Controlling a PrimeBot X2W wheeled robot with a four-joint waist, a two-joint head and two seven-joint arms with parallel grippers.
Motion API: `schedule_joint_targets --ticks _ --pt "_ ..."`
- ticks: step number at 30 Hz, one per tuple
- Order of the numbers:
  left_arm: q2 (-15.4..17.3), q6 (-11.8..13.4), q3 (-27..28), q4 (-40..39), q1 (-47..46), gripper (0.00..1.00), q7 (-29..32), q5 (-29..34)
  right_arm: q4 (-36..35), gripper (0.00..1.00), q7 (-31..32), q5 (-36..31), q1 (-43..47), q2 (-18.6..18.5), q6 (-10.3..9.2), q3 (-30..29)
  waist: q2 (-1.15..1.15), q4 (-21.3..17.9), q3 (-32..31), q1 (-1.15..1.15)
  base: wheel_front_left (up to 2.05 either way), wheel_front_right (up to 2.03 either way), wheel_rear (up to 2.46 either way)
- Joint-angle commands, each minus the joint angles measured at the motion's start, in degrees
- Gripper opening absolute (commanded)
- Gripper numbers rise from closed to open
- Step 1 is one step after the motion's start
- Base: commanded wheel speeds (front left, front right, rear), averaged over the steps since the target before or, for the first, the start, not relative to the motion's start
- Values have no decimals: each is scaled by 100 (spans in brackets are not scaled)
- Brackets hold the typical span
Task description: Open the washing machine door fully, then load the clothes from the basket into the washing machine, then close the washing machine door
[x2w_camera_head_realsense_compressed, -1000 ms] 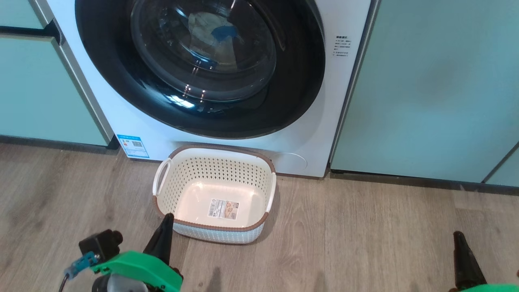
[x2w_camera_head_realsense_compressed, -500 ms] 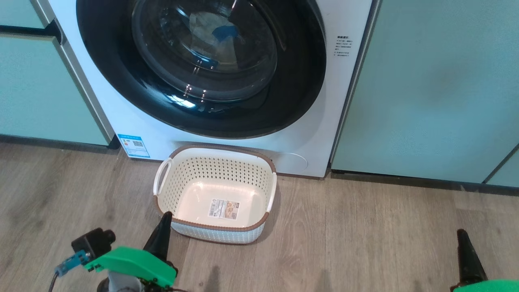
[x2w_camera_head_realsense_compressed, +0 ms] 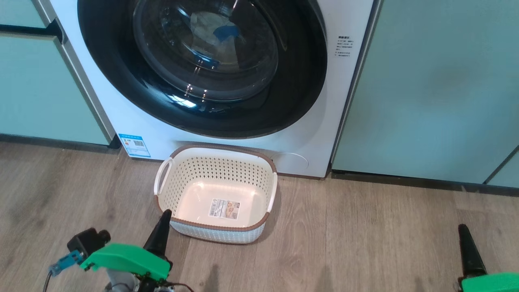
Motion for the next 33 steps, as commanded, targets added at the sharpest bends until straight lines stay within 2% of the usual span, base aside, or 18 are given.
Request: schedule_joint_targets --ticks 1,33 --pt "30 -38 189 -136 -320 0 30 -179 -135 0 50 186 -348 -127 -11 3 0 2 0 0 0 0 0" --pt "-54 -285 510 192 -603 0 442 -2194 186 0 497 2159 -799 -150 -16 -130 0 40 -2 0 0 0 0"
